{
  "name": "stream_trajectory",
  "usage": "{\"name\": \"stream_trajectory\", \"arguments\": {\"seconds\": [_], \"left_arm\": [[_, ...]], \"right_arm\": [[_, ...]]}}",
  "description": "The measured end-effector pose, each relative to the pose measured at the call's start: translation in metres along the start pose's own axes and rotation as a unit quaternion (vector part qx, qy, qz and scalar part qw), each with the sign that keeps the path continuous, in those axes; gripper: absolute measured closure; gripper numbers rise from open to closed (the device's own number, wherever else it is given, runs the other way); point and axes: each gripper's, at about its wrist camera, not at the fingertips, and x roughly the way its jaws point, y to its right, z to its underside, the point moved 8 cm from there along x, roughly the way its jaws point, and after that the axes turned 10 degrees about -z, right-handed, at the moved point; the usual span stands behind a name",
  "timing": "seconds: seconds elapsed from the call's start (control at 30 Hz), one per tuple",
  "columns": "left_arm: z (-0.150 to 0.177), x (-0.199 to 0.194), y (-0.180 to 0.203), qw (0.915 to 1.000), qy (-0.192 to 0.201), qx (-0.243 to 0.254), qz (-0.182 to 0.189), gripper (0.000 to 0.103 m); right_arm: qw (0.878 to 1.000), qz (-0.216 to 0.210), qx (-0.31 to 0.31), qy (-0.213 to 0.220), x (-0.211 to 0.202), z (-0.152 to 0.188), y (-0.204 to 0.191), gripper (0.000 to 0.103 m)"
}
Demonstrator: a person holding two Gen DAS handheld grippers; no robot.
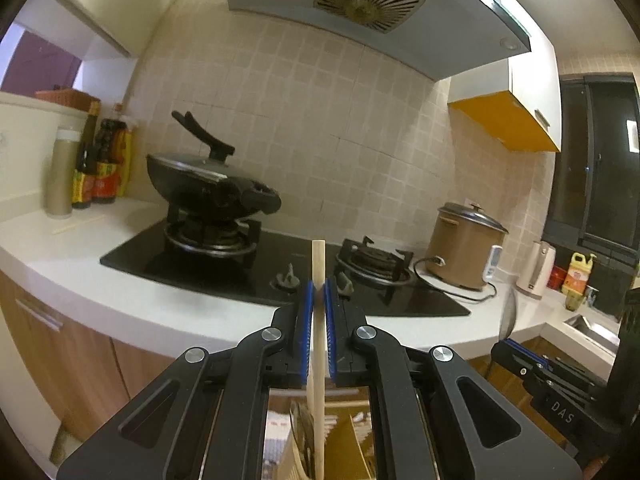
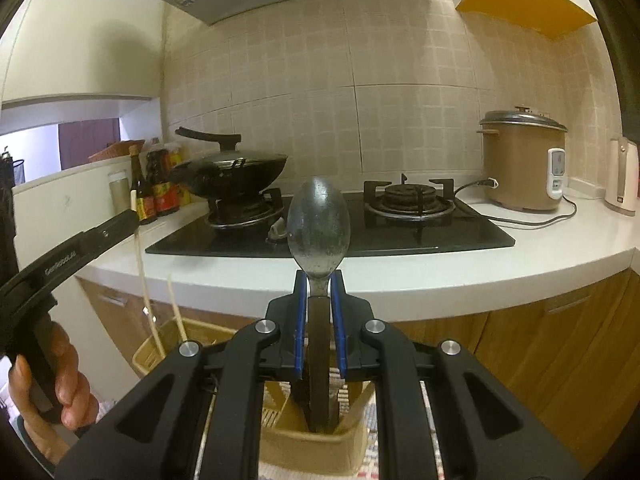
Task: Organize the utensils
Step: 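Open both tools to drop the chopstick and spoon into the caddy, then move both open tools back down to the cloth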
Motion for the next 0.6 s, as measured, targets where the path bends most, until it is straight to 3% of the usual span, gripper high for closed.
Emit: {"name": "stream_trajectory", "arguments": {"seconds": [0.4,0.53,0.6], "left_arm": [[0.004,-0.043,-0.007,0.9988,-0.046,0.016,0.010,0.087],[0.016,-0.057,-0.009,0.9937,-0.107,0.017,0.031,0.082],[0.027,-0.065,-0.011,0.9887,-0.144,0.027,0.034,0.082]], "right_arm": [[0.999,-0.034,0.022,-0.028,-0.050,0.005,-0.021,0.091],[0.998,-0.036,0.018,-0.048,-0.071,0.011,-0.035,0.089],[0.997,-0.036,0.022,-0.065,-0.078,0.018,-0.040,0.082]]}}
